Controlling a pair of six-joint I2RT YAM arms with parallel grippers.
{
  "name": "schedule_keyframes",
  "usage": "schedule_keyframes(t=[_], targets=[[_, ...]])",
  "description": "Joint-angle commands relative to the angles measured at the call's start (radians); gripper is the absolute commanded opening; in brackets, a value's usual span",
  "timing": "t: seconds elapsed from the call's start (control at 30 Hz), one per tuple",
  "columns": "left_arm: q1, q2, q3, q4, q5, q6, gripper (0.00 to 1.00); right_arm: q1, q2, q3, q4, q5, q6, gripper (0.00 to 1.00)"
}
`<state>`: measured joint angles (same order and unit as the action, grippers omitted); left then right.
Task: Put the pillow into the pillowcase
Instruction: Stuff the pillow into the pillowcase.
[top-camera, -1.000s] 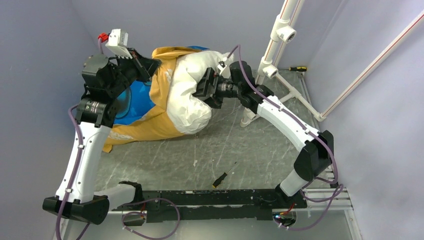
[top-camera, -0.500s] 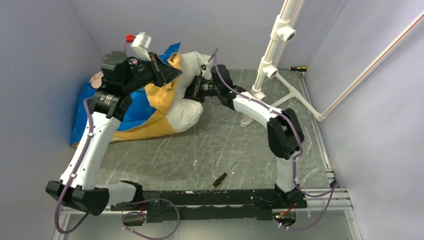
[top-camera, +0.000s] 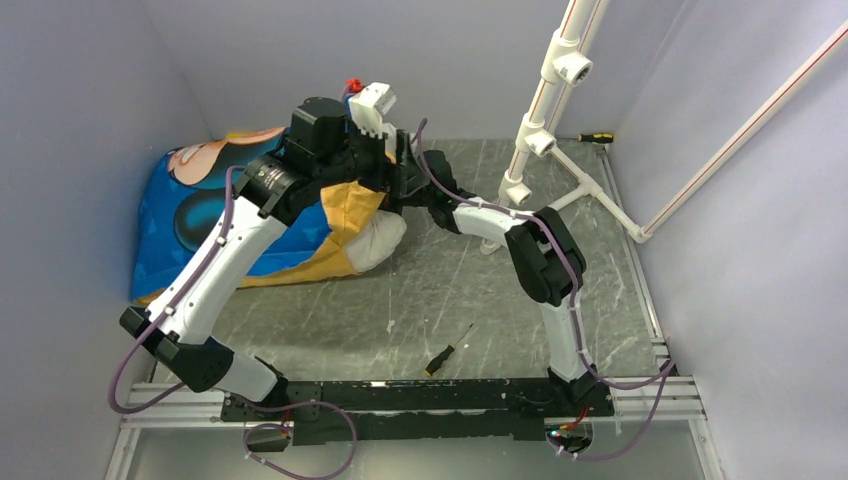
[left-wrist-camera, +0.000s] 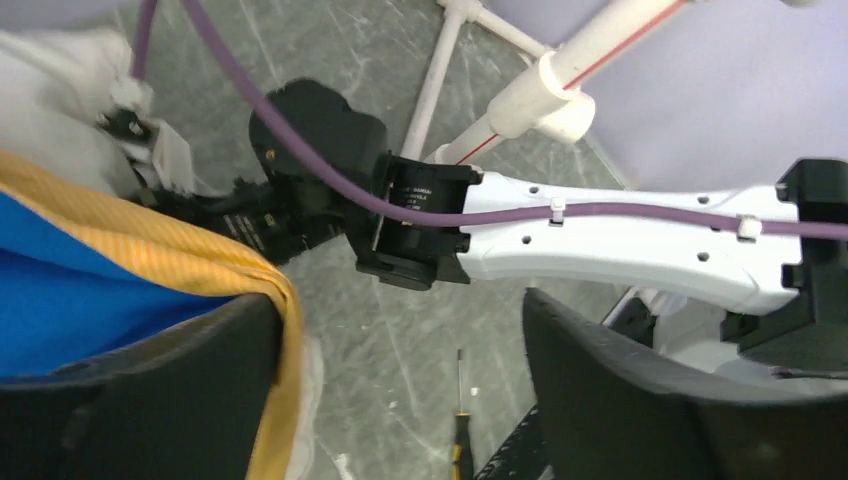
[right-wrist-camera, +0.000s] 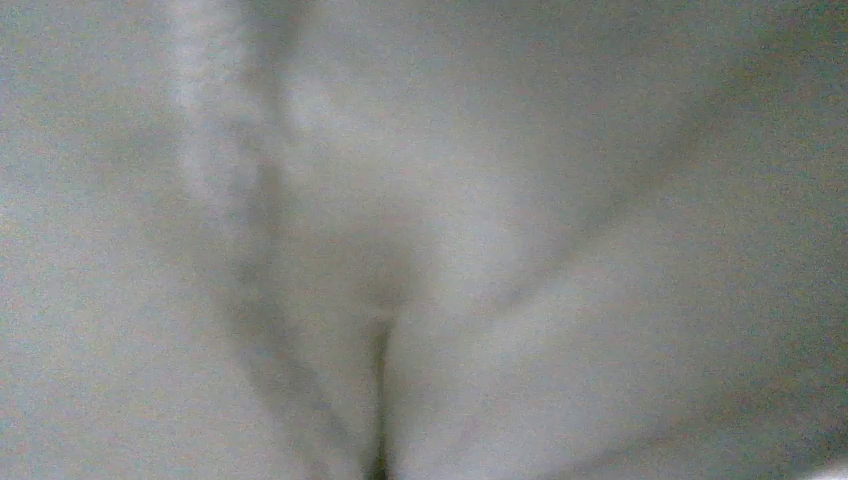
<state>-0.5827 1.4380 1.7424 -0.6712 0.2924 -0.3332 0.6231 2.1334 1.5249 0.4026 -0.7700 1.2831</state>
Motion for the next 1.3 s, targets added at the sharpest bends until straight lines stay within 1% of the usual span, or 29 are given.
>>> schedule_keyframes(t=[0.0, 0.07, 0.13, 0.2, 0.3, 0.43, 0.57, 0.63, 0.7, 0.73, 0.77, 0.8, 0.83, 0.87, 0.93, 0.97, 1.07, 1.1, 1.17, 1.2, 1.23, 1.27], targets=[[-0.063, -0.013, 0.183, -0.178, -0.25, 0.061, 0.99, 0.062, -0.125, -0.059, 0.136, -0.059, -0.033, 0.0], [-0.062, -0.028, 0.173, -0.158, -0.321, 0.072, 1.0, 0.061, -0.146, -0.098, 0.131, -0.063, -0.052, 0.0], [-0.063, -0.027, 0.161, -0.147, -0.419, 0.031, 0.99, 0.061, -0.168, -0.105, 0.088, -0.06, -0.102, 0.0], [-0.063, 0.0, 0.186, -0.18, -0.505, 0.01, 0.99, 0.06, -0.182, -0.085, 0.001, -0.056, -0.167, 0.0], [-0.063, 0.071, 0.224, -0.225, -0.576, 0.031, 0.99, 0.061, -0.195, -0.068, -0.064, -0.054, -0.233, 0.0], [-0.063, 0.173, 0.247, -0.252, -0.616, 0.08, 0.99, 0.061, -0.204, -0.094, -0.026, -0.06, -0.211, 0.0], [-0.063, 0.233, 0.226, -0.202, -0.528, 0.127, 0.99, 0.058, -0.219, -0.116, -0.02, -0.059, -0.201, 0.0], [-0.064, 0.259, 0.217, -0.198, -0.509, 0.13, 0.99, 0.054, -0.226, -0.13, -0.006, -0.055, -0.189, 0.0], [-0.07, 0.289, 0.225, -0.231, -0.55, 0.142, 0.99, 0.048, -0.228, -0.138, 0.006, -0.057, -0.177, 0.0], [-0.076, 0.303, 0.23, -0.258, -0.594, 0.151, 0.98, 0.045, -0.23, -0.143, 0.015, -0.057, -0.171, 0.0], [-0.081, 0.316, 0.237, -0.285, -0.644, 0.164, 0.91, 0.044, -0.234, -0.148, 0.021, -0.055, -0.168, 0.0], [-0.083, 0.324, 0.24, -0.312, -0.691, 0.165, 0.78, 0.042, -0.236, -0.149, 0.019, -0.054, -0.167, 0.0], [-0.083, 0.327, 0.24, -0.332, -0.744, 0.167, 0.57, 0.04, -0.237, -0.149, 0.018, -0.057, -0.168, 0.0], [-0.082, 0.324, 0.239, -0.343, -0.784, 0.175, 0.38, 0.039, -0.239, -0.149, 0.018, -0.058, -0.169, 0.0], [-0.082, 0.304, 0.235, -0.343, -0.85, 0.201, 0.05, 0.035, -0.243, -0.158, 0.025, -0.057, -0.166, 0.0], [-0.083, 0.291, 0.231, -0.338, -0.876, 0.213, 0.0, 0.034, -0.244, -0.16, 0.029, -0.058, -0.163, 0.0], [-0.081, 0.244, 0.224, -0.312, -0.919, 0.258, 0.0, 0.029, -0.248, -0.169, 0.049, -0.06, -0.149, 0.0], [-0.081, 0.226, 0.231, -0.306, -0.906, 0.271, 0.0, 0.027, -0.249, -0.173, 0.063, -0.061, -0.14, 0.0], [-0.082, 0.185, 0.23, -0.284, -0.815, 0.316, 0.0, 0.024, -0.246, -0.172, 0.081, -0.07, -0.127, 0.0], [-0.083, 0.163, 0.226, -0.278, -0.737, 0.357, 0.0, 0.023, -0.244, -0.173, 0.096, -0.074, -0.117, 0.0], [-0.084, 0.143, 0.221, -0.282, -0.667, 0.379, 0.03, 0.02, -0.244, -0.171, 0.111, -0.078, -0.104, 0.0], [-0.085, 0.128, 0.231, -0.305, -0.621, 0.375, 0.0, 0.02, -0.241, -0.169, 0.122, -0.082, -0.095, 0.0]])
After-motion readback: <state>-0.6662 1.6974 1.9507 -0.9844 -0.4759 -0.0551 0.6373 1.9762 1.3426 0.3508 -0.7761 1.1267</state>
